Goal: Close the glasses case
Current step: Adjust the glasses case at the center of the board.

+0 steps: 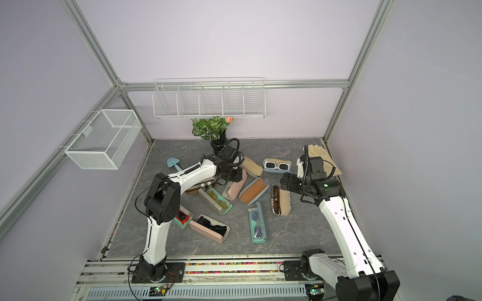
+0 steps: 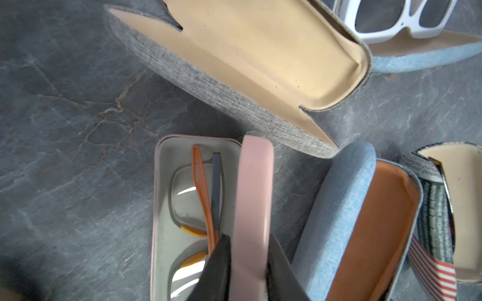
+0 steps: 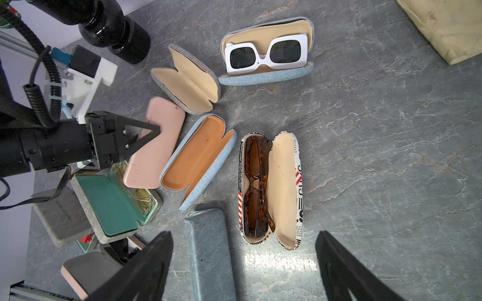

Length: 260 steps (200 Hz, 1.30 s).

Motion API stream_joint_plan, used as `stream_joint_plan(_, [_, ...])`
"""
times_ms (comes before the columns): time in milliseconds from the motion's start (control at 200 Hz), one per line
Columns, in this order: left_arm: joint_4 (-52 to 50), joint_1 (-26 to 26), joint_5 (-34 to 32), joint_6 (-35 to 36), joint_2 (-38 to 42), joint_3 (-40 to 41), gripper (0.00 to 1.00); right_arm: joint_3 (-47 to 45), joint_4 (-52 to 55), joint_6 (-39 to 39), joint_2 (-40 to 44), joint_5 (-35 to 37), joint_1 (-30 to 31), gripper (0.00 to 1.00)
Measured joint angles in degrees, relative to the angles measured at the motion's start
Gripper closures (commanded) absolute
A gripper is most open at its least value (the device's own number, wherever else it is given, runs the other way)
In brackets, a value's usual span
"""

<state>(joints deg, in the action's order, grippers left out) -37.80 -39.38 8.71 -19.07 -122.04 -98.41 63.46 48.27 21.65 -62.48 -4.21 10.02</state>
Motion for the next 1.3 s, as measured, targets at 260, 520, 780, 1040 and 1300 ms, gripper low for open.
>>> stream_joint_plan(260, [2.51, 0.46, -2.36, -5.73, 0.0, 0.72, 0.74, 0.0, 0.37, -0.26, 0.0, -0.76, 0.0, 0.11])
stream_joint_plan(520, [5.35, 0.81, -3.13, -9.79, 0.0, 2.03, 0.51, 0.0, 0.37, -0.7, -0.02, -1.95, 0.66, 0.11])
stream_joint_plan(780, [6.38, 1.29, -4.35, -10.93, 0.7, 4.35, 0.41, 0.13, 0.39, -0.94, -0.72, -2.73, 1.9, 0.11])
stream_joint_plan(1040, [6.47, 3.34, -5.27, -10.86, 6.75, 7.78, 0.43, 1.38, 0.26, -0.92, -2.69, -3.65, 4.68, 0.11])
stream_joint_plan(1300, [7.72, 6.51, -5.4, -10.29, 12.22, 12.15, 0.74, 4.28, -1.05, -0.7, -8.52, -4.39, 8.22, 0.55])
